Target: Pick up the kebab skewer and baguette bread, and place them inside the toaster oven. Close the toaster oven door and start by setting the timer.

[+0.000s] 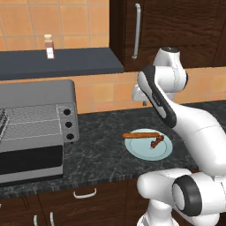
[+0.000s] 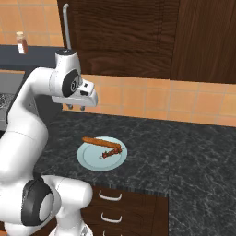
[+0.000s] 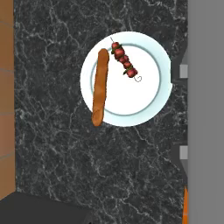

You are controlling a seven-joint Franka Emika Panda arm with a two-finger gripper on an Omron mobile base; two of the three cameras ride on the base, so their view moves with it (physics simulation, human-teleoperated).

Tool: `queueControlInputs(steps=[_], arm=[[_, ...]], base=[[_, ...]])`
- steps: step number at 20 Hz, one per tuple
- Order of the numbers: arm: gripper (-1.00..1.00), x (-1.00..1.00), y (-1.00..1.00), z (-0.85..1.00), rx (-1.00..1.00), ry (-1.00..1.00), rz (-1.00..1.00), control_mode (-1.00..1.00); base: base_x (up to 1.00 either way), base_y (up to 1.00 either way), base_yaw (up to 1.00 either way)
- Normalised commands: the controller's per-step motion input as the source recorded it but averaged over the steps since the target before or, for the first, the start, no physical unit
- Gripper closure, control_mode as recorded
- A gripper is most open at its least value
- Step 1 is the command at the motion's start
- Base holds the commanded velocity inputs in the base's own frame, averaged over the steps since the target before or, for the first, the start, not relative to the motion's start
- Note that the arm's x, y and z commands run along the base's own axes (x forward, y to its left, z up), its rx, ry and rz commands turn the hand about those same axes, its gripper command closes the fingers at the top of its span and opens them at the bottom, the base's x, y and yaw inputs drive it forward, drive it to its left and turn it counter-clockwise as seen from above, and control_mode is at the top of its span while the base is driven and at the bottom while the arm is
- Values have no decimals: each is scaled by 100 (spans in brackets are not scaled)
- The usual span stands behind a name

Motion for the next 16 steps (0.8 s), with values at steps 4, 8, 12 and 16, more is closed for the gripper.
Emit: queueControlInputs(steps=[4,8,12,16], arm=[[-100,-7,0,0,0,0,0,-100],[-100,-23,0,0,0,0,0,-100],[-100,-47,0,0,0,0,0,-100],[-100,-58,0,0,0,0,0,-100]], base=[[0,0,0],[0,0,0],[0,0,0],[0,0,0]])
